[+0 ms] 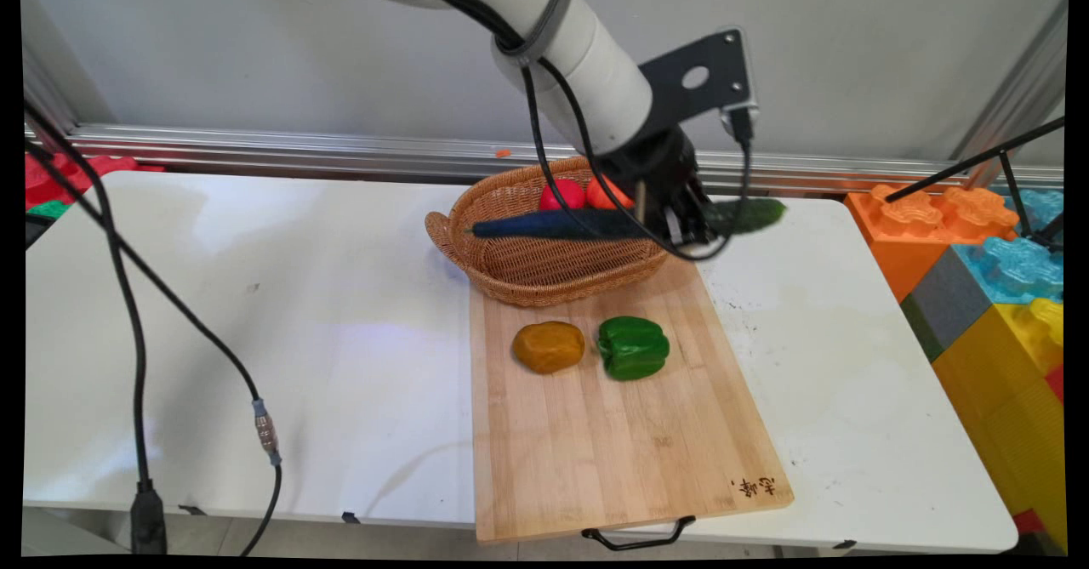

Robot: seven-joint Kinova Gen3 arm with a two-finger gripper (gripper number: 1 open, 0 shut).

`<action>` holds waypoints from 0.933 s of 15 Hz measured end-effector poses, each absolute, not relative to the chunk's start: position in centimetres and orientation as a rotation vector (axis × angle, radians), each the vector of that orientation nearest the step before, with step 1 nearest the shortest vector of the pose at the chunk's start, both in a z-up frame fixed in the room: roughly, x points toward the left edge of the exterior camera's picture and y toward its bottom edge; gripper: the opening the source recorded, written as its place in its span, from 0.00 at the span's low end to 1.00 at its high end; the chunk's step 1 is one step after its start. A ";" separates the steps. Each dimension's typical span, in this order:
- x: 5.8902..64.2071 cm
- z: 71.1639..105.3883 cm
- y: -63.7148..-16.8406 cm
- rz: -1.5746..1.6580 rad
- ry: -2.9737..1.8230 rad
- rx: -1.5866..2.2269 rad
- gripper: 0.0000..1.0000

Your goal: Place the picked object in the vegetable basket

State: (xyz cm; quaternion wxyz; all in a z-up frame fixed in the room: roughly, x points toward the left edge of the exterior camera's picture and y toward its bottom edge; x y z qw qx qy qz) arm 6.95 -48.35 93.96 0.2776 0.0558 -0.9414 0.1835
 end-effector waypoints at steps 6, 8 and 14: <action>9.3 90.0 -54.6 0.552 -2.544 0.185 0.00; 10.0 88.3 -56.5 0.563 -2.550 0.210 0.00; 12.0 84.0 -60.7 0.574 -2.569 0.261 0.00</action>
